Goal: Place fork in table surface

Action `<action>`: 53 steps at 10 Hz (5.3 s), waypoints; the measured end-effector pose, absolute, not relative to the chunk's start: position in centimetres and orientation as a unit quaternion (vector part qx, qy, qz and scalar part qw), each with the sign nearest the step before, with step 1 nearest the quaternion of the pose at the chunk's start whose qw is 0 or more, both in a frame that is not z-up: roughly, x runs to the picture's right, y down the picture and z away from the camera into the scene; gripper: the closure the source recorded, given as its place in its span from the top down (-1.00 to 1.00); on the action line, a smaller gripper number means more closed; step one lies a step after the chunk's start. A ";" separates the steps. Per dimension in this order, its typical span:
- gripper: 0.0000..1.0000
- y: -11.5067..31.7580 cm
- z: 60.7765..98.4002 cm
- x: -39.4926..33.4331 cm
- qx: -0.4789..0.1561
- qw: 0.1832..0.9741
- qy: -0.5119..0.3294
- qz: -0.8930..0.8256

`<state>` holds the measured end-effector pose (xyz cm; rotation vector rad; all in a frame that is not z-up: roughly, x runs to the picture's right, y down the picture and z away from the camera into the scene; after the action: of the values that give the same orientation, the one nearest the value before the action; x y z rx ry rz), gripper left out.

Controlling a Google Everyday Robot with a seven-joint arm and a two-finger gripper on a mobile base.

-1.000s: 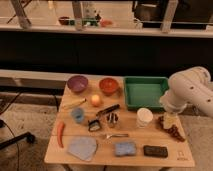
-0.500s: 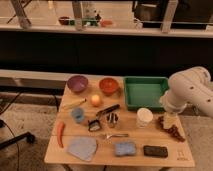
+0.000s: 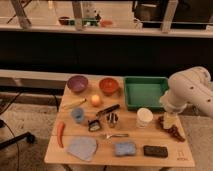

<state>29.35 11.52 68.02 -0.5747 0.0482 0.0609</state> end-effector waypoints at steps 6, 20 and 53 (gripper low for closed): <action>0.60 11.6 68.0 29.3 -0.284 0.958 0.024 0.031; 0.60 17.8 64.8 20.6 -0.288 0.944 -0.162 0.021; 0.60 22.7 73.5 9.0 -0.310 0.912 -0.266 0.028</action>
<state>8.98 22.72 73.49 -0.6393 -0.5489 0.0569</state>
